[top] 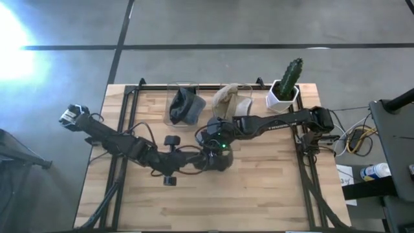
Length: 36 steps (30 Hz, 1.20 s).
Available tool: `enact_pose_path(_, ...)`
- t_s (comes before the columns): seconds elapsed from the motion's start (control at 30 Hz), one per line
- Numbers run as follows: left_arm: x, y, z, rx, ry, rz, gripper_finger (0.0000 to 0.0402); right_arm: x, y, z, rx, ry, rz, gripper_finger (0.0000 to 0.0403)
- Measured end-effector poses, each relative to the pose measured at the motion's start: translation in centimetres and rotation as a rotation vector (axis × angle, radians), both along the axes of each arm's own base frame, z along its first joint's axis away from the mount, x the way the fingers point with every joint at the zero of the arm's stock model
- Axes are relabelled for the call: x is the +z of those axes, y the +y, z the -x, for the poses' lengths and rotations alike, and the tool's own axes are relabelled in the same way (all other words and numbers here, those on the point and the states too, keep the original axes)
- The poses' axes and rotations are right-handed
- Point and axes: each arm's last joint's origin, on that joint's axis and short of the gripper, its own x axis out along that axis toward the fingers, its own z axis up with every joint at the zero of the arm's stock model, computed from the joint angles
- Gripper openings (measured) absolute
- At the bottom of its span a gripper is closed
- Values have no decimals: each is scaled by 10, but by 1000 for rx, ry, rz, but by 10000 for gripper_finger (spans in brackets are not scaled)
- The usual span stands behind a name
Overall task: Pick & Place hat
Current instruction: Put the black cap into the left transparent bin
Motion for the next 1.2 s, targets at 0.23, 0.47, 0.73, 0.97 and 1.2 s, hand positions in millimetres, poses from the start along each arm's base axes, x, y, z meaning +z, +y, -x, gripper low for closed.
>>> enact_pose_path(0.23,4,0,-1,6,-16,5,18,-3,0,2,-3,42,-2,141)
enact_pose_path(0.47,11,-1,-3,79,-47,95,26,-4,-1,4,-13,69,-10,60)
enact_pose_path(0.73,10,-2,7,297,-28,256,105,-4,0,5,-11,84,-10,14)
enact_pose_path(0.97,15,4,43,680,-39,374,169,3,-1,13,-11,80,42,13)
enact_pose_path(1.2,22,9,59,986,-175,654,181,31,-5,19,-163,-84,459,13)
